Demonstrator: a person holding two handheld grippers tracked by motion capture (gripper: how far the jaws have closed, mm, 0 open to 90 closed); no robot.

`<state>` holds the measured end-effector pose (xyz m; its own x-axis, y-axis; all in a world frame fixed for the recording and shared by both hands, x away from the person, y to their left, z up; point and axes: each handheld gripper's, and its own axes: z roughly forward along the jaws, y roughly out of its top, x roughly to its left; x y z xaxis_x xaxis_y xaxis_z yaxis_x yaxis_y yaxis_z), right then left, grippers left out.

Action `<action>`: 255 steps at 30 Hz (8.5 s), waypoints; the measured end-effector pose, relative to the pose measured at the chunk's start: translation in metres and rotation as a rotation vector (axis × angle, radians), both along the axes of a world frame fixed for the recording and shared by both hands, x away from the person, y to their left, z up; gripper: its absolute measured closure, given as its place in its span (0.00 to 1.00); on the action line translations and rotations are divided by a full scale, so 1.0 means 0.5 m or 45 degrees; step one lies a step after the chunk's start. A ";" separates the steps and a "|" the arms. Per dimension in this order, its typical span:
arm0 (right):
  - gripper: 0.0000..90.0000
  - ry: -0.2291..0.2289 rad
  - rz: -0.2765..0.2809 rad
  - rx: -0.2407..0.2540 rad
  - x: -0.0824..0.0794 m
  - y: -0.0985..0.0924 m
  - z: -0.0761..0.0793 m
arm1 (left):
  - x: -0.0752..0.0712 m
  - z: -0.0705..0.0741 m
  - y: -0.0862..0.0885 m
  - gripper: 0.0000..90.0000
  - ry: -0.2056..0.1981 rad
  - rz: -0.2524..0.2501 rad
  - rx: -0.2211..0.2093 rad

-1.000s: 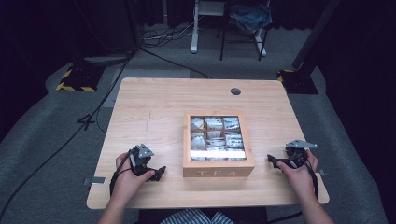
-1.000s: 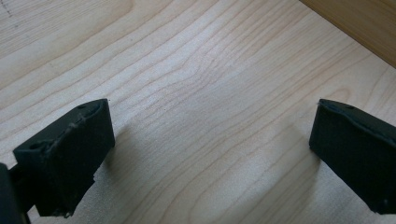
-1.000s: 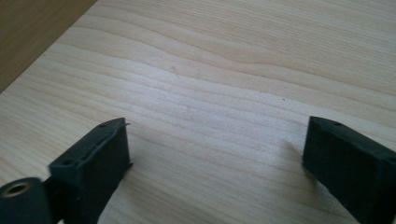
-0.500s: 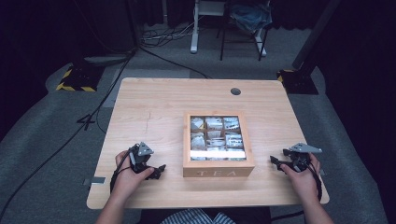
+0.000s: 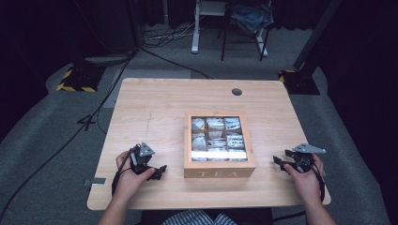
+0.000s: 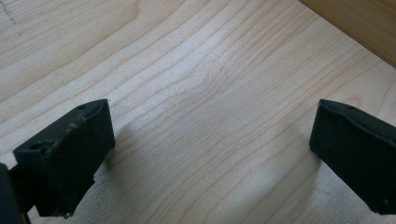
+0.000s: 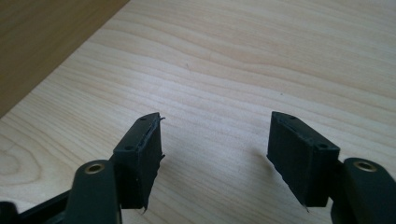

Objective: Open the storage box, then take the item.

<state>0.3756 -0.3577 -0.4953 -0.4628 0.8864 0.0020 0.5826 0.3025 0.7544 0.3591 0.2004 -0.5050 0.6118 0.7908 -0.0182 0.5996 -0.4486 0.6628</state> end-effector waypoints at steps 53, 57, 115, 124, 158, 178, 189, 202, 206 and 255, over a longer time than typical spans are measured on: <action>0.35 -0.130 0.354 0.152 -0.117 0.147 0.144 | 0.001 0.000 -0.001 0.01 0.001 0.001 -0.001; 0.38 -0.109 0.415 0.197 -0.117 0.165 0.136 | 0.001 0.000 -0.001 0.01 0.001 0.001 -0.001; 0.76 -0.123 0.364 0.119 -0.122 0.198 0.129 | 0.001 0.000 -0.001 0.01 0.004 0.001 0.000; 0.76 -0.156 0.340 0.118 -0.114 0.202 0.154 | 0.001 0.000 -0.001 0.01 0.007 0.001 -0.001; 0.70 -0.302 0.250 0.127 -0.077 0.209 0.247 | 0.011 -0.001 -0.006 0.00 0.003 0.002 -0.006; 0.72 -0.390 0.200 0.176 -0.045 0.214 0.290 | 0.014 0.000 -0.006 0.00 0.006 -0.006 -0.005; 0.73 -0.418 0.169 0.241 -0.019 0.214 0.308 | 0.014 0.000 -0.006 0.00 0.003 -0.010 -0.004; 0.73 -0.510 0.141 0.245 -0.001 0.221 0.316 | 0.011 0.000 -0.011 0.01 0.002 -0.012 0.001; 0.74 -0.527 0.135 0.231 -0.002 0.223 0.315 | 0.009 0.002 -0.015 0.06 -0.019 -0.041 -0.003; 0.73 -0.516 0.133 0.287 0.005 0.220 0.314 | 0.000 0.204 -0.100 0.45 -0.150 -0.317 -0.230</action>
<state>0.3783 -0.2479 -0.3383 -0.5528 0.8333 -0.0102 0.2029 0.1465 0.9682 0.3590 0.1503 -0.4029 0.7924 0.6068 -0.0625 0.4008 -0.4405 0.8033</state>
